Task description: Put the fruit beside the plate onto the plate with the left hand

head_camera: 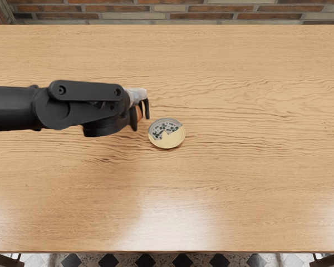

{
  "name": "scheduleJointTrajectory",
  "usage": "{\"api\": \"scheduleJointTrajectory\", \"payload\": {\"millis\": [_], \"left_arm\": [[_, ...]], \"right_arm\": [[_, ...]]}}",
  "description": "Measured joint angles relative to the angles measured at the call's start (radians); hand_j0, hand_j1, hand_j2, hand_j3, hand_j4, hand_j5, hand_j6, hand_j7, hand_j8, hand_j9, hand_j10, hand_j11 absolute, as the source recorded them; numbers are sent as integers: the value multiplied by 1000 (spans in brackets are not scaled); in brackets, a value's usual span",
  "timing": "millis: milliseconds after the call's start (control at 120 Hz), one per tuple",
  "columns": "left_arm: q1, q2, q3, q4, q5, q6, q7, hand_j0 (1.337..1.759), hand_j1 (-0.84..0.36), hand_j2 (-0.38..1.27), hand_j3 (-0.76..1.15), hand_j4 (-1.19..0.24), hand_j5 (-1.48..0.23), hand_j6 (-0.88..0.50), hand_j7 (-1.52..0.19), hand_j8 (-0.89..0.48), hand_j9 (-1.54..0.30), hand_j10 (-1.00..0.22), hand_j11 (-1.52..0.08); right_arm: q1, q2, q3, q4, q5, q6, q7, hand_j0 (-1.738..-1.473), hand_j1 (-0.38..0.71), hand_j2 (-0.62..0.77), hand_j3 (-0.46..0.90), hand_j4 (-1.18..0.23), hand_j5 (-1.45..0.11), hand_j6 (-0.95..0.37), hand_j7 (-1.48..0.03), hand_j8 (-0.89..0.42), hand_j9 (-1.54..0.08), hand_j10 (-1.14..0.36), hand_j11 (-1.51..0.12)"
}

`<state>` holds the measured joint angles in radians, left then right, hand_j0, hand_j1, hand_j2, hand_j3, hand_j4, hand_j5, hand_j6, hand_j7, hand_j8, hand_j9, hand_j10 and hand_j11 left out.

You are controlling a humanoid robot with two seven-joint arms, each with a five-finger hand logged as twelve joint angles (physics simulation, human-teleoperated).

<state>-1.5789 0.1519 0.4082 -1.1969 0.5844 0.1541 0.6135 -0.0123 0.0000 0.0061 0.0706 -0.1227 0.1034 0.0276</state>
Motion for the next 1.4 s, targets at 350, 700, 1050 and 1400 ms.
{"api": "scheduleJointTrajectory", "payload": {"millis": [350, 700, 1050, 1400], "left_arm": [[-46, -1, -5, -124, -8, 53, 0, 1646, -271, 86, 0, -735, -920, -506, -931, -288, -942, -415, -957], [-81, -36, -17, -165, -30, 59, 0, 1645, -277, 91, 0, -742, -910, -502, -929, -283, -941, -408, -958], [-80, -80, -46, -162, -33, 58, 0, 1647, -265, 83, 0, -725, -878, -530, -896, -308, -910, -431, -929], [-69, -86, -78, -129, -36, 66, -1, 1650, -267, 101, 0, -654, -796, -573, -801, -349, -813, -455, -841]], "right_arm": [[0, 0, 0, 0, 0, 0, 0, -1658, -305, -7, 0, -37, -47, -37, -47, -37, -47, -37, -47], [0, 0, 0, 0, 0, 0, 0, -1658, -305, -7, 0, -37, -47, -37, -47, -37, -47, -37, -47], [0, 0, 0, 0, 0, 0, 0, -1658, -305, -7, 0, -37, -47, -37, -47, -37, -47, -37, -47], [0, 0, 0, 0, 0, 0, 0, -1658, -305, -7, 0, -37, -47, -37, -47, -37, -47, -37, -47]]}}
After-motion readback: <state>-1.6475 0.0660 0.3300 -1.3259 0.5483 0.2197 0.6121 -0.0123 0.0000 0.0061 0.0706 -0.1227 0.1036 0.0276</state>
